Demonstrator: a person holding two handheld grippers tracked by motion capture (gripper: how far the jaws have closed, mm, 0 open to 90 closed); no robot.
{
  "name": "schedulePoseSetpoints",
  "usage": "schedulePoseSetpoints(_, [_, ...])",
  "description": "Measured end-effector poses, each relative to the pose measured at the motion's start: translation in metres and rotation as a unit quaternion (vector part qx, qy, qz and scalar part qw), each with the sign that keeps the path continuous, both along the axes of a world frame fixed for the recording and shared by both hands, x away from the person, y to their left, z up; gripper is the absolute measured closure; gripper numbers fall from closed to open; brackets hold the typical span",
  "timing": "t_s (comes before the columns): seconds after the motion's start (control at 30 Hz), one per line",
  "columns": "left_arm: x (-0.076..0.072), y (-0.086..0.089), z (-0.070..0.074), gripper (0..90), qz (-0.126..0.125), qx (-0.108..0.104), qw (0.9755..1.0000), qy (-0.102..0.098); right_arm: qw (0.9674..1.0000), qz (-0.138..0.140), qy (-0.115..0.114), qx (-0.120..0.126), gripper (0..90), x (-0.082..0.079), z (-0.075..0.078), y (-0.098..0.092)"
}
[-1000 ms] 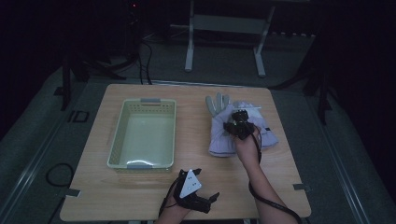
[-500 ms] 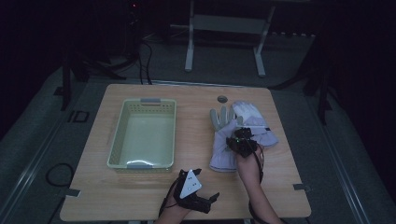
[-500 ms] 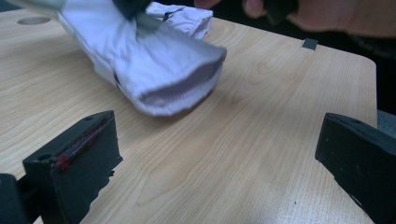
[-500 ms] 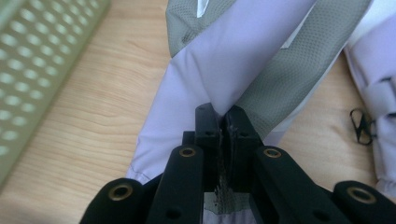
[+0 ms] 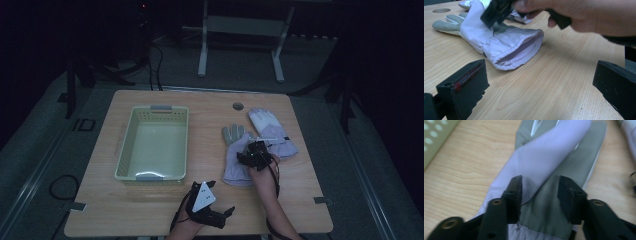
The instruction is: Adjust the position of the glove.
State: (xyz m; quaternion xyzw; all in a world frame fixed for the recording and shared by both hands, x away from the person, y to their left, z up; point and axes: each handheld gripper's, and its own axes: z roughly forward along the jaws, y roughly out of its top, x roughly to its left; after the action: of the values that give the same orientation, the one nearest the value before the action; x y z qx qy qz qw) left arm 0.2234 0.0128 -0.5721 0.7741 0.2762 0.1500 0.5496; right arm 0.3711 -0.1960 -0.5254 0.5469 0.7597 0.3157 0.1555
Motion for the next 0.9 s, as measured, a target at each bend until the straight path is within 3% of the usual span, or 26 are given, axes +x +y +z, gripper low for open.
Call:
schedulePoseSetpoints(0.13, [0.000,0.000,0.000,0.0,0.000,0.000,1.0000,0.001,0.9990,0.037,-0.027,0.001,44.9,-0.004,0.021,-0.009])
schedulePoseSetpoints(0.27, [0.000,0.000,0.000,0.0,0.001,0.000,1.0000,0.000,0.9951,0.075,-0.063,-0.008,54.5,-0.002,0.042,-0.031])
schedulePoseSetpoints(0.33, [0.000,0.000,0.000,0.0,0.000,-0.001,1.0000,0.001,0.9917,0.095,-0.087,-0.008,53.8,0.001,0.051,-0.046])
schedulePoseSetpoints(0.4, [0.000,0.000,0.000,0.0,0.000,0.000,1.0000,0.002,0.9909,0.101,-0.086,-0.026,53.2,0.007,0.058,-0.060])
schedulePoseSetpoints(0.47, [0.000,0.000,0.000,0.0,0.000,-0.002,1.0000,0.001,0.9912,0.092,-0.088,-0.035,54.4,0.013,0.064,-0.074])
schedulePoseSetpoints(0.67, [0.001,0.000,0.000,0.0,0.002,-0.002,1.0000,0.002,0.9932,0.073,-0.085,-0.030,53.1,0.038,0.070,-0.111])
schedulePoseSetpoints(0.8, [0.000,0.001,0.000,0.0,0.003,-0.006,1.0000,0.002,0.9919,0.059,-0.090,-0.067,53.7,0.054,0.066,-0.125])
schedulePoseSetpoints(0.9, [0.001,0.001,0.000,0.0,0.004,-0.007,1.0000,0.003,0.9916,0.062,-0.089,-0.070,53.3,0.063,0.059,-0.132])
